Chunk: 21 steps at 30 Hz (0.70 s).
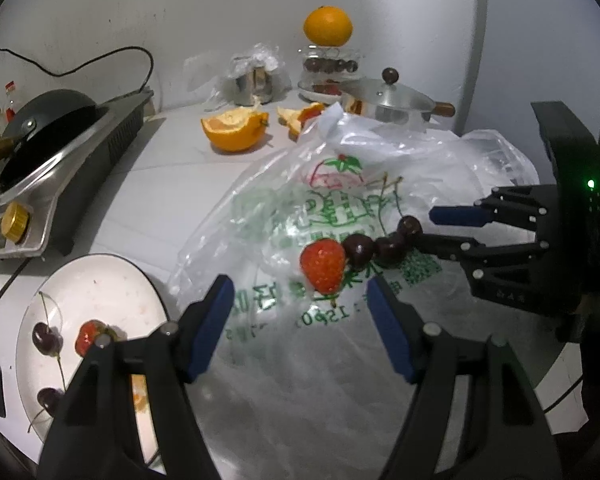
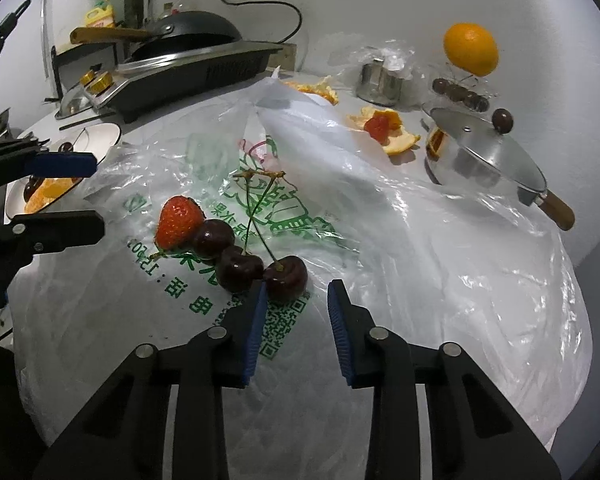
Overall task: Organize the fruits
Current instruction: 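Grasp a dark cherry with the right tool while the left tool reaches toward the strawberry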
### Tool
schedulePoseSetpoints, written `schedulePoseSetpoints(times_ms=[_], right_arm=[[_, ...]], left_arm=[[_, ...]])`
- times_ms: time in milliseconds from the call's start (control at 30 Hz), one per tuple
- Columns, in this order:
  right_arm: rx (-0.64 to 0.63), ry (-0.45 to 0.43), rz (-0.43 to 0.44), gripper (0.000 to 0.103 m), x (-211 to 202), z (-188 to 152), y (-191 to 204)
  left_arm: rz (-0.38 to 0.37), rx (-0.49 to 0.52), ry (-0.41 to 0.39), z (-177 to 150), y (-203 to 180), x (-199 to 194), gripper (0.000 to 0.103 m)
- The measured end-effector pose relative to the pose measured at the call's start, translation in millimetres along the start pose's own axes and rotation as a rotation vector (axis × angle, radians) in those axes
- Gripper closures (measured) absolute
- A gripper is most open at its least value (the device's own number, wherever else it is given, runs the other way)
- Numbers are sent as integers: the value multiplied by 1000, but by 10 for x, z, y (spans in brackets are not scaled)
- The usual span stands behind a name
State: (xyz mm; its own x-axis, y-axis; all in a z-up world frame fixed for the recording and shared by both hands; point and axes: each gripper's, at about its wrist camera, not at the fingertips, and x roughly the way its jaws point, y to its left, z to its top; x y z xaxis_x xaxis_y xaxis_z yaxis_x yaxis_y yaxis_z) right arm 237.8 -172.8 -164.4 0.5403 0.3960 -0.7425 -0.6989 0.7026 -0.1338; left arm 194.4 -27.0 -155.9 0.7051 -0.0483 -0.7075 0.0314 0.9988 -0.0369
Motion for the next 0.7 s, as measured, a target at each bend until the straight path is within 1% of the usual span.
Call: schedulePoseSetpoints(times_ms=[167, 400, 467, 533, 700], right_arm=[[-30, 16, 15, 69, 68, 34, 24], [-34, 32, 20, 69, 160, 92, -39], [-25, 37, 27, 69, 185, 97, -59], [-20, 41, 35, 75, 204, 96, -69], [-24, 34, 39, 75, 178, 78, -45]], left_arm=[[2, -20, 11, 20, 49, 79, 33], [-6, 0, 20, 46, 45, 144, 33], [-4, 12, 22, 55, 31, 163, 33], [-7, 30, 16, 70, 0, 175, 33], [-18, 91, 22, 104, -90, 270, 33]])
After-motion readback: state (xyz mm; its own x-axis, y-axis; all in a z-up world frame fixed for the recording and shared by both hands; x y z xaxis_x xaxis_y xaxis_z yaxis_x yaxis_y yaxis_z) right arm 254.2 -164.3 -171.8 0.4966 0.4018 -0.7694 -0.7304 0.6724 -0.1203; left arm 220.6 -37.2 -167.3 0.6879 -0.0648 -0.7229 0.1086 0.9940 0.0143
